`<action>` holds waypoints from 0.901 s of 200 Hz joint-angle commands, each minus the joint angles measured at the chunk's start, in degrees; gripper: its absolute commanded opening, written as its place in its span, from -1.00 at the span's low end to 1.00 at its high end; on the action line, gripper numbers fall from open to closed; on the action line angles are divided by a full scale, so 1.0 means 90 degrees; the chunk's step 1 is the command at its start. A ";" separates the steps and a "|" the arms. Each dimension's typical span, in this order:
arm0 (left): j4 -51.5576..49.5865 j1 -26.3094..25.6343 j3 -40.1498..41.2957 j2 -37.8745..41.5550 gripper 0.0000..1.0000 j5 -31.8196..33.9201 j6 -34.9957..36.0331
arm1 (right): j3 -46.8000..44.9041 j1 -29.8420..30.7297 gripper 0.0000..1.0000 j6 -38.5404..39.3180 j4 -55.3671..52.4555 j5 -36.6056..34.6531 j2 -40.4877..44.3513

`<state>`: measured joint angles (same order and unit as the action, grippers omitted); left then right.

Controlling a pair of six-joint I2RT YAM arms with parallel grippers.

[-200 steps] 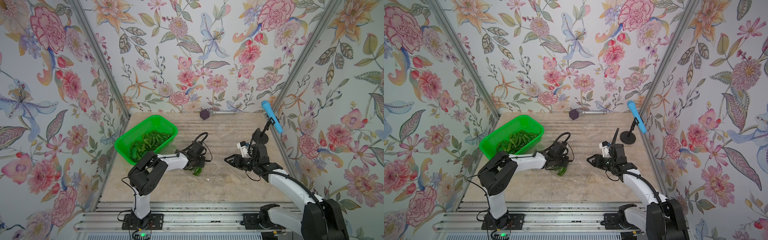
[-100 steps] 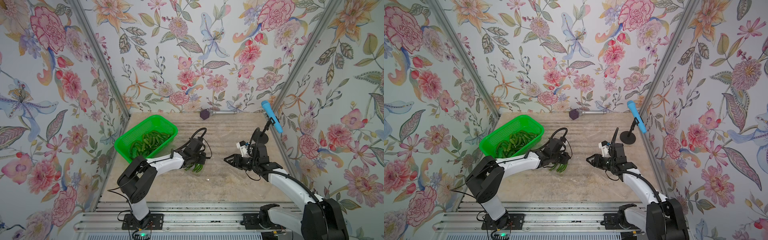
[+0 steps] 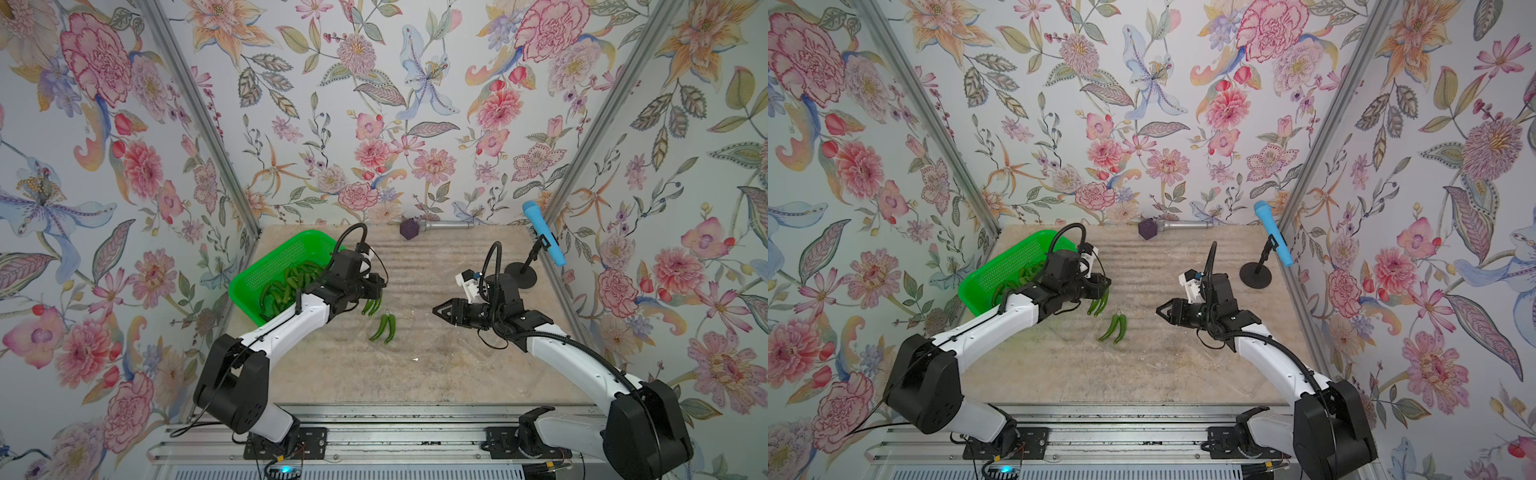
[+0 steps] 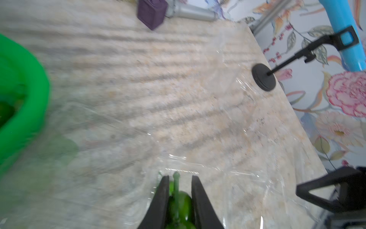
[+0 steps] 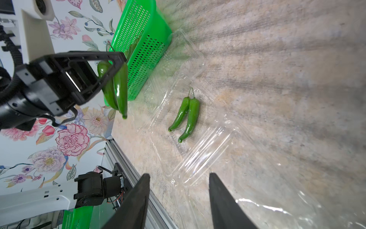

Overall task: Take small green peppers out of containers
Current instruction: Place the green pepper in the basket.

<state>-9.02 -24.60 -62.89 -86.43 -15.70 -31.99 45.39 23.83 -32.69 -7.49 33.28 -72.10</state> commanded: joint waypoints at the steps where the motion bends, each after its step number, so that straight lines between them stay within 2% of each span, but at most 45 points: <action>1: -0.0684 0.0728 -0.0505 0.0213 -0.72 0.0163 0.0535 | 0.0425 0.0255 0.01 -0.0185 -0.0009 -0.0651 -0.0288; 51: -0.0713 0.2735 -0.0752 0.0150 -0.57 -0.0061 0.0869 | 0.1626 0.0895 0.05 -0.0198 0.0011 -0.1045 -0.1284; 69: -0.0585 0.3404 -0.0785 -0.0215 -0.69 -0.0402 0.0820 | 0.2068 0.1107 0.04 -0.0225 0.0011 -0.1131 -0.1675; 120: -0.0160 0.4259 -0.0792 -0.1295 -0.69 -0.0777 0.0852 | 0.2739 0.1425 0.03 -0.0295 0.0237 -0.1383 -0.2309; 128: -0.0135 0.4352 -0.0801 -0.1422 -0.68 -0.0889 0.0879 | 0.2763 0.1642 0.03 -0.0282 0.0255 -0.1368 -0.2347; 134: -0.0057 0.4419 -0.0773 -0.1485 -0.62 -0.0985 0.0883 | 0.2779 0.1655 0.04 -0.0266 0.0256 -0.1348 -0.2373; 152: 0.0257 0.4615 -0.0636 -0.1599 -0.23 -0.1209 0.0793 | 0.2762 0.1694 0.04 -0.0218 0.0265 -0.1217 -0.2418; 180: 0.0543 0.4714 -0.0518 -0.1623 0.03 -0.1568 0.0718 | 0.2602 0.1697 0.05 -0.0126 0.0265 -0.1138 -0.2335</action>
<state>-8.73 17.04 -68.53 -100.97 -25.34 -25.85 68.58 39.00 -34.54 -6.33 22.20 -93.51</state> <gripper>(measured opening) 0.472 0.523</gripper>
